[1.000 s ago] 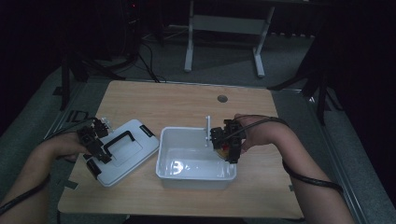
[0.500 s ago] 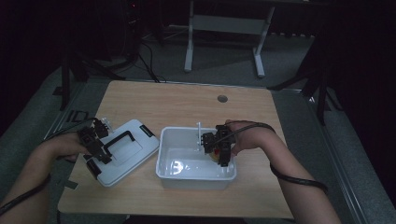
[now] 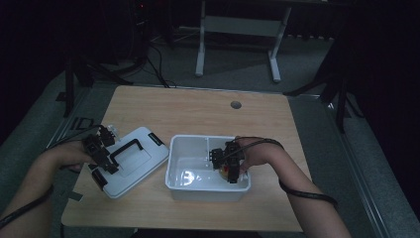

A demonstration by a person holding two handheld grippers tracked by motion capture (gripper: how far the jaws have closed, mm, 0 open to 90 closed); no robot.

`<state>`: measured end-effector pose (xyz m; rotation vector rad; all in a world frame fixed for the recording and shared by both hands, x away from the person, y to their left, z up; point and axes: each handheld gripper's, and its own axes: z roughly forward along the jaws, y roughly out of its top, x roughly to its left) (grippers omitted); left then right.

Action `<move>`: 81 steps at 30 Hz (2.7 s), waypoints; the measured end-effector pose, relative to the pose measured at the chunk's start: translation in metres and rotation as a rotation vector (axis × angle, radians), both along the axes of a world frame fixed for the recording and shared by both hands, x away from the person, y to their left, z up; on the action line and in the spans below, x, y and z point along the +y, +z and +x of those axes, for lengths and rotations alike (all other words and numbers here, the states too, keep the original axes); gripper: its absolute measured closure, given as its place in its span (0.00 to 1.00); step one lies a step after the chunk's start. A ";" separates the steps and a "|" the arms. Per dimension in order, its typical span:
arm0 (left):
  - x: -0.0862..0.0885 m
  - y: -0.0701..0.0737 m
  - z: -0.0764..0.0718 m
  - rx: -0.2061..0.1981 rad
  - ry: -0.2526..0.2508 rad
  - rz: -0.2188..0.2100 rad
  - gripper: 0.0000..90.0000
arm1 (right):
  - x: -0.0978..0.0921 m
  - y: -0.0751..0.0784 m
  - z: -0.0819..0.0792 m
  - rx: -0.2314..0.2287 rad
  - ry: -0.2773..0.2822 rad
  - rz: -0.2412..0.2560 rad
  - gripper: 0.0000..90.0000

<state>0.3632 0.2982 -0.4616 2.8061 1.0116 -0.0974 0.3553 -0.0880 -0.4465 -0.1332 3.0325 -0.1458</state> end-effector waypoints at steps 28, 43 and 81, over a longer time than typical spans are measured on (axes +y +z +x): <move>-0.004 0.001 0.002 -0.016 -0.008 -0.006 0.19 | 0.004 -0.047 0.002 0.058 -0.032 -0.091 0.22; -0.002 0.003 0.000 -0.019 -0.005 0.000 0.19 | 0.003 -0.032 0.003 0.056 -0.053 -0.056 0.16; 0.000 0.005 -0.003 -0.024 -0.004 0.022 0.19 | -0.109 0.083 -0.010 -0.057 -0.159 0.219 0.14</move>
